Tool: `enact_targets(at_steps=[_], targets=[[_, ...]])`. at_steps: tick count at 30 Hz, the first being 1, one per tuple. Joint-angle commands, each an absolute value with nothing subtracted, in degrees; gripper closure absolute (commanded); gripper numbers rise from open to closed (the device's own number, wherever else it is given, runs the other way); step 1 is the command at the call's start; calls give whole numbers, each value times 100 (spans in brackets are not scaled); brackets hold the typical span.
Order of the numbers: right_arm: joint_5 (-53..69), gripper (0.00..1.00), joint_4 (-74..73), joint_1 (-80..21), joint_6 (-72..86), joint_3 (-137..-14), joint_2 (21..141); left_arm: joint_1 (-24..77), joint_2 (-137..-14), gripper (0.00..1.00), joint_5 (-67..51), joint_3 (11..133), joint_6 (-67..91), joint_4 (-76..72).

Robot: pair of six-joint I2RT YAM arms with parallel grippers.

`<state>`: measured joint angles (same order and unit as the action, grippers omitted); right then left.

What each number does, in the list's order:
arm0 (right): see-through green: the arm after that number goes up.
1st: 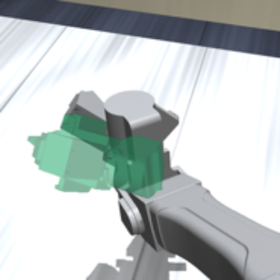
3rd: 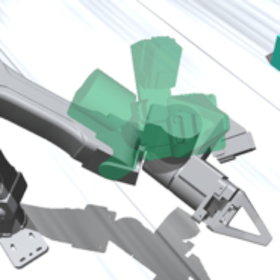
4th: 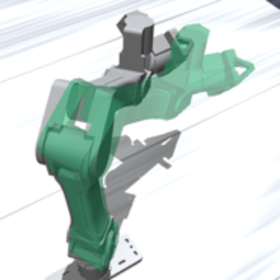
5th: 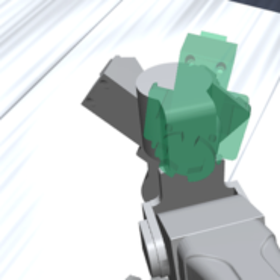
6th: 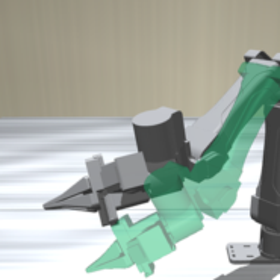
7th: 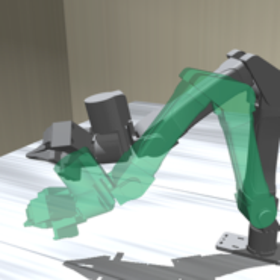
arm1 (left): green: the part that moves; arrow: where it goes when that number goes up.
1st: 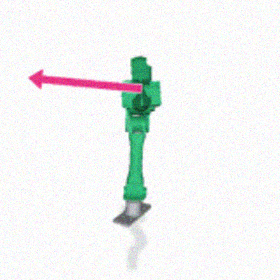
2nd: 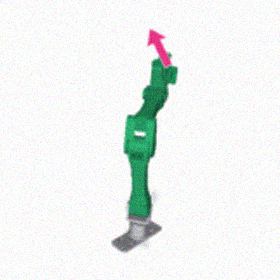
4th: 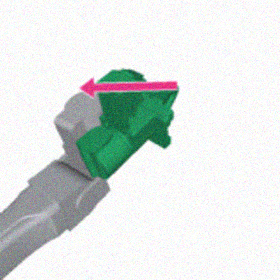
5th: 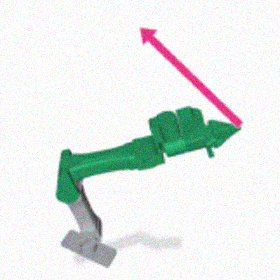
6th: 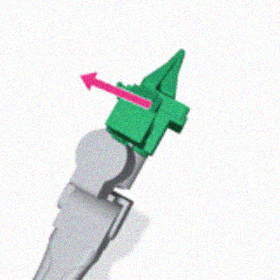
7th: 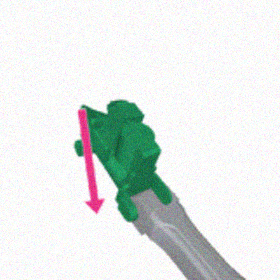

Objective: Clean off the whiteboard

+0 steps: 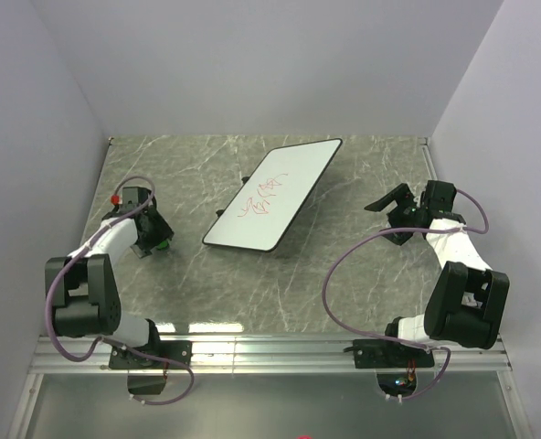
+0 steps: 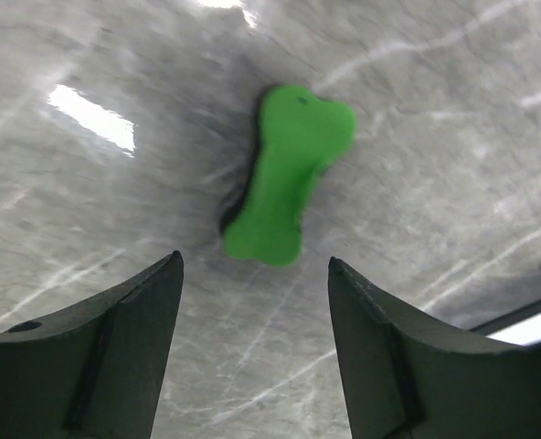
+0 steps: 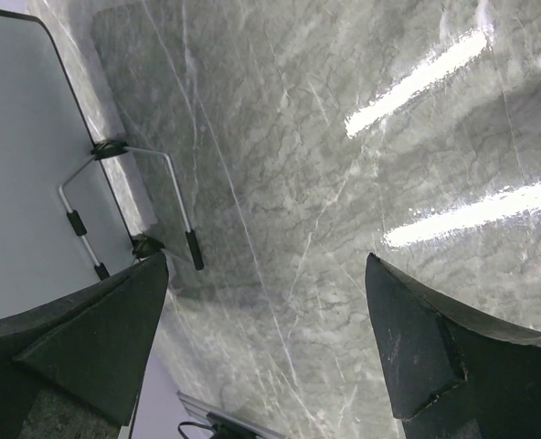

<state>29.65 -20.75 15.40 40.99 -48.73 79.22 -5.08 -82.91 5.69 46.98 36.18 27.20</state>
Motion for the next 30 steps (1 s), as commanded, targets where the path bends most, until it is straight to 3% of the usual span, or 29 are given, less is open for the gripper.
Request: enact_targets(at_steps=[1,9,12,22,27,28,29,30], targets=[[3023,5,-2074,1538,3999,-5019,7910,-290,-8323,31,746,4860,3595,2558],[2927,5,-2100,1547,3946,-5027,7910,-237,-8683,41,932,4895,3516,2584],[2909,6,-2118,1547,3937,-5080,7893,-237,-8789,51,914,4896,3524,2566],[3155,6,-2100,1547,4104,-5334,7717,-229,-8956,99,791,4878,3472,2514],[3278,6,-2303,1521,4166,-5660,7699,-237,-8772,99,756,4974,3437,2654],[3296,6,-2285,1521,4192,-5669,7682,-237,-8737,94,730,5079,3437,2707],[3313,6,-2233,1521,4227,-5634,7664,-237,-8658,78,703,5141,3428,2811],[3313,6,-2206,1521,4236,-5608,7647,-237,-8614,68,668,5203,3419,2891]])
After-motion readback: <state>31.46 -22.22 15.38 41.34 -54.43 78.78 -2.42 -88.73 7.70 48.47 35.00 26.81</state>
